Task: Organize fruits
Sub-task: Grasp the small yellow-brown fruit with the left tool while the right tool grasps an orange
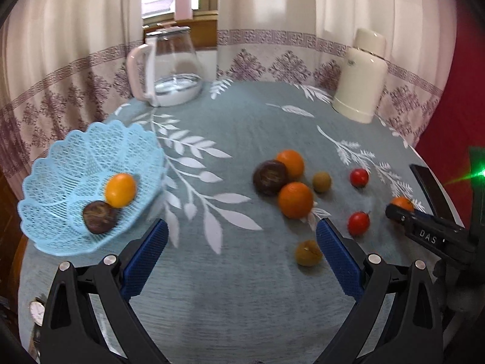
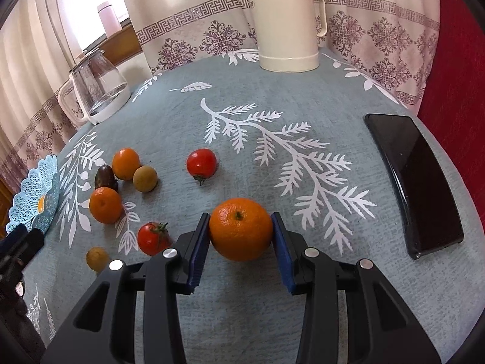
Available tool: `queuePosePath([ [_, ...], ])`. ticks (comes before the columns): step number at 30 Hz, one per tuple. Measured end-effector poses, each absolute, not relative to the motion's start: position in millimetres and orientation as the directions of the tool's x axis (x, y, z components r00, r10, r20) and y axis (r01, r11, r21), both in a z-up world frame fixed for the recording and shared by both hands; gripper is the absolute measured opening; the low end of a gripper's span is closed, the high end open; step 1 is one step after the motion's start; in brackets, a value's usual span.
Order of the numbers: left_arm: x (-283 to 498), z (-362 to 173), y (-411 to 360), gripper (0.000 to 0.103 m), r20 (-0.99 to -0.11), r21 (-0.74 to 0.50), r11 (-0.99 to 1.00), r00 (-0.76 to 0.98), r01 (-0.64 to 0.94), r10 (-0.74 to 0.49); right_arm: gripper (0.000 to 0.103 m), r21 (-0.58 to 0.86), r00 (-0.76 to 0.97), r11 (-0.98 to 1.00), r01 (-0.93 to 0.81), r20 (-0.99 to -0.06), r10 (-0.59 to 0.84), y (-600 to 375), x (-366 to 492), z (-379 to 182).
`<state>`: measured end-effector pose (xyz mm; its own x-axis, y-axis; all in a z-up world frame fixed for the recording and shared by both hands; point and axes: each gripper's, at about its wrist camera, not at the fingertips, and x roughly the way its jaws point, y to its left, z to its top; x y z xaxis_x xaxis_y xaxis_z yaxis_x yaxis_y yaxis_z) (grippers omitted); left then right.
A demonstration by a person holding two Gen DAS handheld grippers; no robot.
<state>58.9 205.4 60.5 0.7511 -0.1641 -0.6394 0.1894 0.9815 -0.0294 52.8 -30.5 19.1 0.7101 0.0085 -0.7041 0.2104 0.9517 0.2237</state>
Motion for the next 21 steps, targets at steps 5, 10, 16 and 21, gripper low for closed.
queuePosePath([
  [5, 62, 51, 191, 0.098, -0.663, -0.026, 0.975, 0.726, 0.222, -0.183, 0.04, 0.233, 0.714, 0.952, 0.197, -0.699, 0.024, -30, 52, 18],
  [10, 66, 41, 179, 0.091, -0.692, -0.038, 0.966, 0.691, 0.255, -0.21, 0.04, 0.25, 0.718, 0.95, 0.189, -0.695, 0.04, -31, 51, 18],
  [16, 71, 30, 171, 0.074, -0.728, -0.069, 0.955, 0.64, 0.287, -0.245, 0.04, 0.261, 0.721, 0.949, 0.176, -0.691, 0.056, -31, 51, 17],
  [21, 73, 21, 164, 0.055, -0.748, -0.091, 0.947, 0.607, 0.309, -0.27, 0.04, 0.271, 0.723, 0.947, 0.171, -0.688, 0.066, -32, 50, 17],
])
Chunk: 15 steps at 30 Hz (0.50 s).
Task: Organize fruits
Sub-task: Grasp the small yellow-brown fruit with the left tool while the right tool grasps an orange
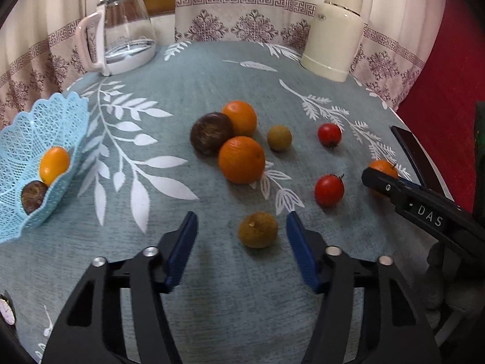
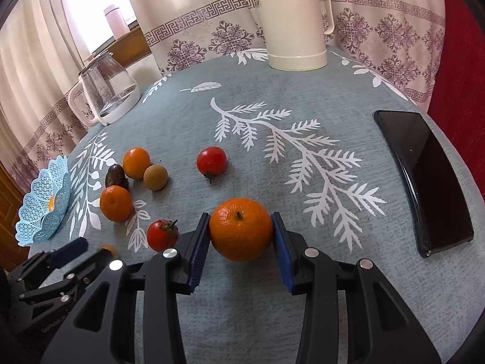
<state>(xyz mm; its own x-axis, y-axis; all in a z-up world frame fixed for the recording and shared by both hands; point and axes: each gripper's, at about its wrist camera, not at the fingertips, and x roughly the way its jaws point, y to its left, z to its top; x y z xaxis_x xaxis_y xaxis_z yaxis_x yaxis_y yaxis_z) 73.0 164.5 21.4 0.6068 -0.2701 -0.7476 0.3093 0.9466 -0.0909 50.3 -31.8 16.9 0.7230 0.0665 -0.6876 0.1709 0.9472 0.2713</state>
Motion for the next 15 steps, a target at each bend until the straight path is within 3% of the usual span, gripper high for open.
queuePosePath([
  [8, 75.7, 14.8, 161.6, 0.029, -0.757, -0.138, 0.933, 0.572, 0.331, -0.315, 0.04, 0.285, 0.724, 0.944, 0.168, -0.685, 0.078, -33.6, 50.2, 16.0],
  [15, 74.5, 16.6, 162.2, 0.029, -0.751, -0.142, 0.934, 0.58, 0.327, -0.317, 0.04, 0.29, 0.728, 0.942, 0.17, -0.681, 0.078, -34.1, 49.3, 16.4],
])
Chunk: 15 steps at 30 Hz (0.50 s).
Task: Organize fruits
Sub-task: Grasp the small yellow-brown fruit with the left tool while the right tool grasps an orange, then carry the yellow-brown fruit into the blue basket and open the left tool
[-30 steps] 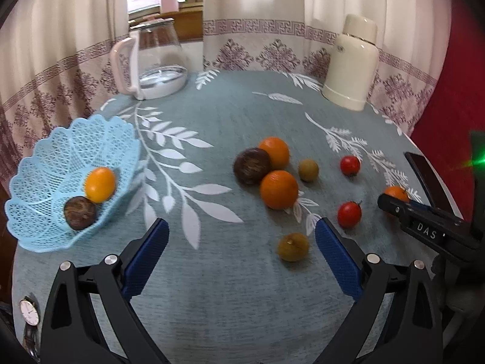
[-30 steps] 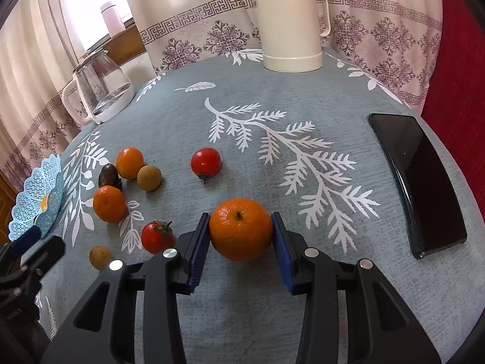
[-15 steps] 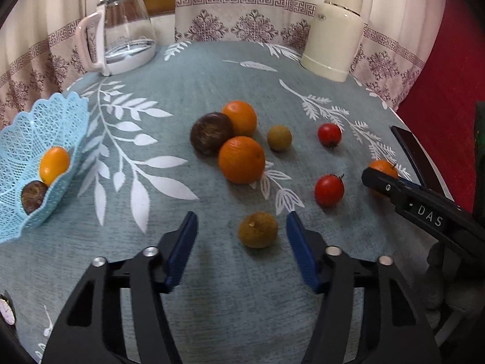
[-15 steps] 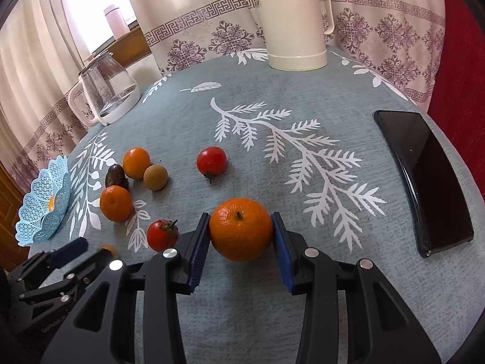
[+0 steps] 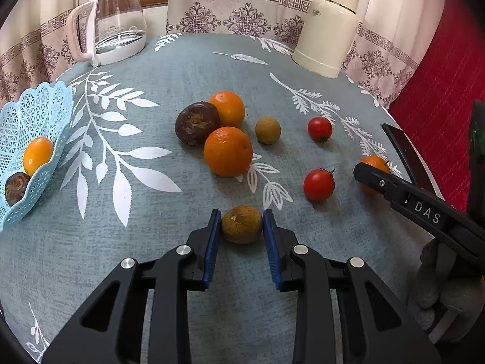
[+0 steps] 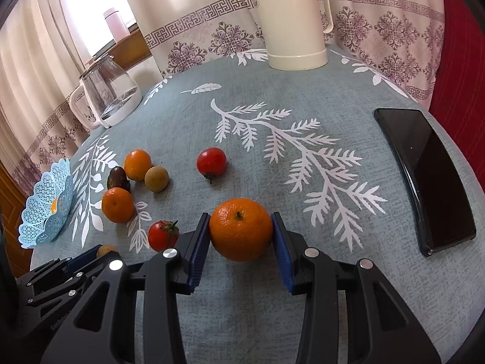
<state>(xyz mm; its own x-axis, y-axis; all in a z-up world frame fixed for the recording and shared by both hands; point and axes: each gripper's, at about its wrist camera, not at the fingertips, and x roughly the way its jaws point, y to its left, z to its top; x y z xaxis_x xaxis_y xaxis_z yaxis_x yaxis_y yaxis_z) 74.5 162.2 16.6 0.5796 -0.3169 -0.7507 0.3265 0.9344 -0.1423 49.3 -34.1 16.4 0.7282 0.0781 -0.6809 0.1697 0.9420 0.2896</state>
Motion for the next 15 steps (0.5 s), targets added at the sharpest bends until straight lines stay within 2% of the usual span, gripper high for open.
queuePosePath([
  [15, 71.6, 25.6, 172.3, 0.029, -0.732, -0.133, 0.946, 0.615, 0.295, -0.294, 0.04, 0.295, 0.738, 0.939, 0.175, -0.671, 0.073, -36.4, 46.6, 18.5],
])
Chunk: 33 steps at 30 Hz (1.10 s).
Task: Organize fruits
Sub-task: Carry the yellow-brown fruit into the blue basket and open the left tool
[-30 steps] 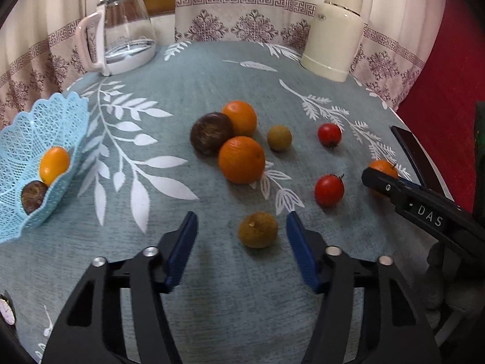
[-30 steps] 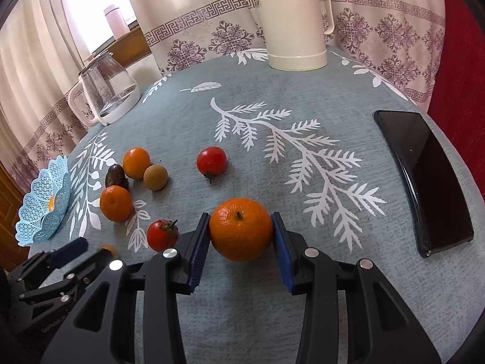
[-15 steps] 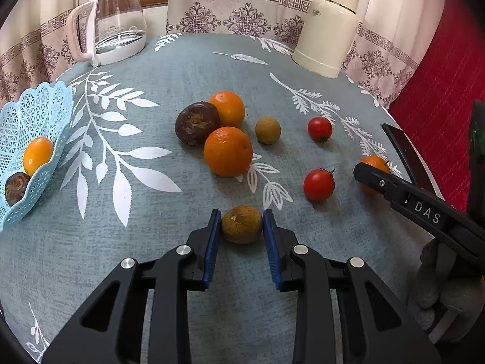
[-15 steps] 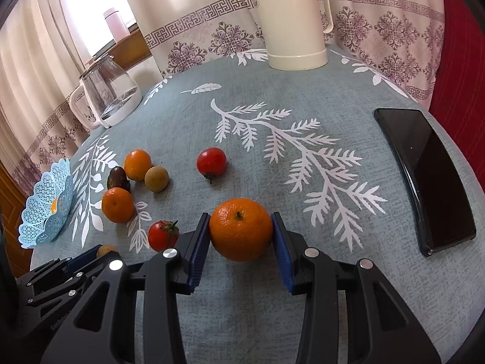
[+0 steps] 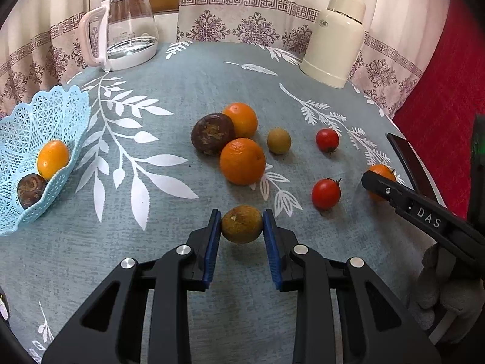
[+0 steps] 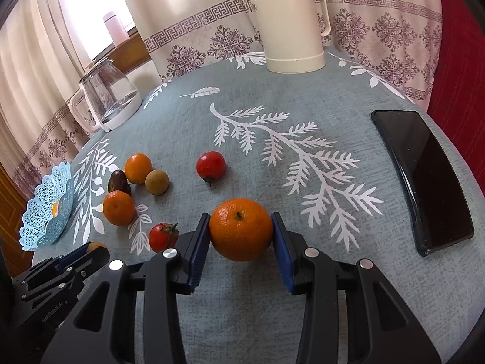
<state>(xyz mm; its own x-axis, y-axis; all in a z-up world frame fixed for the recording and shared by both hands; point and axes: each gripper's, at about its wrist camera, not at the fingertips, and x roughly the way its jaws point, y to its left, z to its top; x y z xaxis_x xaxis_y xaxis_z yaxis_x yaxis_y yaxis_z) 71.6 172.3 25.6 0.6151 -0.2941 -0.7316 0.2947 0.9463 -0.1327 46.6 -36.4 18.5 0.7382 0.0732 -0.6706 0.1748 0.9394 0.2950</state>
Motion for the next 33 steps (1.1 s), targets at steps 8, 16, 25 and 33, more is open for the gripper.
queuePosePath([
  [8, 73, 34, 184, 0.029, -0.714, -0.11, 0.962, 0.653, 0.251, -0.252, 0.04, 0.295, 0.742, 0.939, 0.177, -0.667, 0.069, -36, 45, 20],
  [16, 74, 42, 201, 0.029, -0.695, -0.104, 0.973, 0.684, 0.206, -0.22, 0.04, 0.294, 0.749, 0.94, 0.173, -0.659, 0.068, -33, 42, 26],
  [25, 75, 53, 224, 0.029, -0.67, -0.105, 0.983, 0.719, 0.152, -0.182, 0.04, 0.294, 0.76, 0.942, 0.163, -0.647, 0.07, -28, 38, 35],
  [33, 76, 63, 253, 0.029, -0.645, -0.11, 0.991, 0.753, 0.078, -0.131, 0.04, 0.292, 0.768, 0.945, 0.145, -0.636, 0.079, -19, 35, 42],
])
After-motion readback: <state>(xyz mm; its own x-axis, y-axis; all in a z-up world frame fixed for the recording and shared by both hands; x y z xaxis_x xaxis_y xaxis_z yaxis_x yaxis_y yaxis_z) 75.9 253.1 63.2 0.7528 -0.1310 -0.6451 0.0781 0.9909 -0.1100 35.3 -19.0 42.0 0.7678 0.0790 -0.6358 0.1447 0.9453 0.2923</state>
